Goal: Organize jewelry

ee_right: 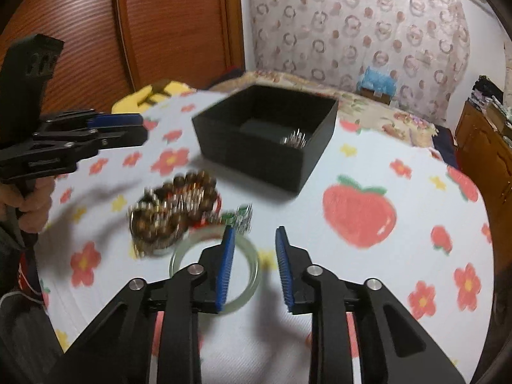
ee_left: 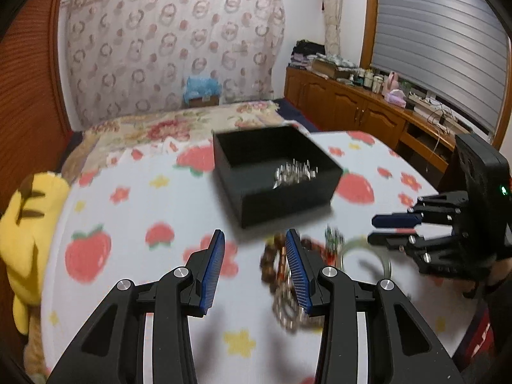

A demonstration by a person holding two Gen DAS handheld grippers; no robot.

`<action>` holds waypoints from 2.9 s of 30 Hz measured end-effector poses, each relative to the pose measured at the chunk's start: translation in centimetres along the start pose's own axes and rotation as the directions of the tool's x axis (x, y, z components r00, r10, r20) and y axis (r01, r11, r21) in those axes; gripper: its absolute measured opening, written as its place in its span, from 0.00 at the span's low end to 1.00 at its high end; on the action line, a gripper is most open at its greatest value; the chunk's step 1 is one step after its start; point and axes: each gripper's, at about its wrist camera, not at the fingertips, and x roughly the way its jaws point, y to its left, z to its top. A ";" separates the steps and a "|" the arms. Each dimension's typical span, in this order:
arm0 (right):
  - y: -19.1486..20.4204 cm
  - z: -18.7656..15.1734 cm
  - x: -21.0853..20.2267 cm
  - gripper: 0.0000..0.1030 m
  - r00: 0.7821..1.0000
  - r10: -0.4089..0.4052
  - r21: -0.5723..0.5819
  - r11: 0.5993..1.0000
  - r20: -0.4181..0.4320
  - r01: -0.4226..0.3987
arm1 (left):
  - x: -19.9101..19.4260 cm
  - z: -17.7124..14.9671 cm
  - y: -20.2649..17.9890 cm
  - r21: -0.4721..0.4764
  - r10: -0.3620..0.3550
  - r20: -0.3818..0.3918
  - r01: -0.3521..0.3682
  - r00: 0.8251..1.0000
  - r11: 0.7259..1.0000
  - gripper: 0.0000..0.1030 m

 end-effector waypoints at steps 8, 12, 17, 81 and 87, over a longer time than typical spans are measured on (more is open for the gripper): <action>0.2 -0.8 1.1 0.22 0.998 -0.006 0.004 1.000 -0.055 0.006 | -0.2 -3.0 0.3 -0.021 -0.040 -0.059 0.039 0.997 0.999 0.36; 0.0 -0.9 1.2 0.19 0.997 -0.037 -0.004 0.999 -0.061 0.037 | 0.6 -3.6 0.0 -0.008 -0.048 -0.101 0.048 0.994 0.999 0.29; 0.2 -0.9 1.2 0.17 0.996 -0.059 -0.019 0.998 -0.061 0.058 | 1.5 -3.9 -0.6 0.009 -0.059 -0.147 0.061 0.987 0.998 0.24; 0.2 3.2 -4.7 0.08 0.989 -0.099 -0.023 0.995 0.110 0.102 | -10.8 7.7 -5.4 0.090 -0.087 0.253 0.066 0.964 0.994 0.04; -0.6 4.7 -5.1 0.08 0.986 -0.108 -0.012 0.994 0.129 0.111 | -10.8 8.8 -5.3 0.094 -0.073 0.265 0.050 0.961 0.994 0.04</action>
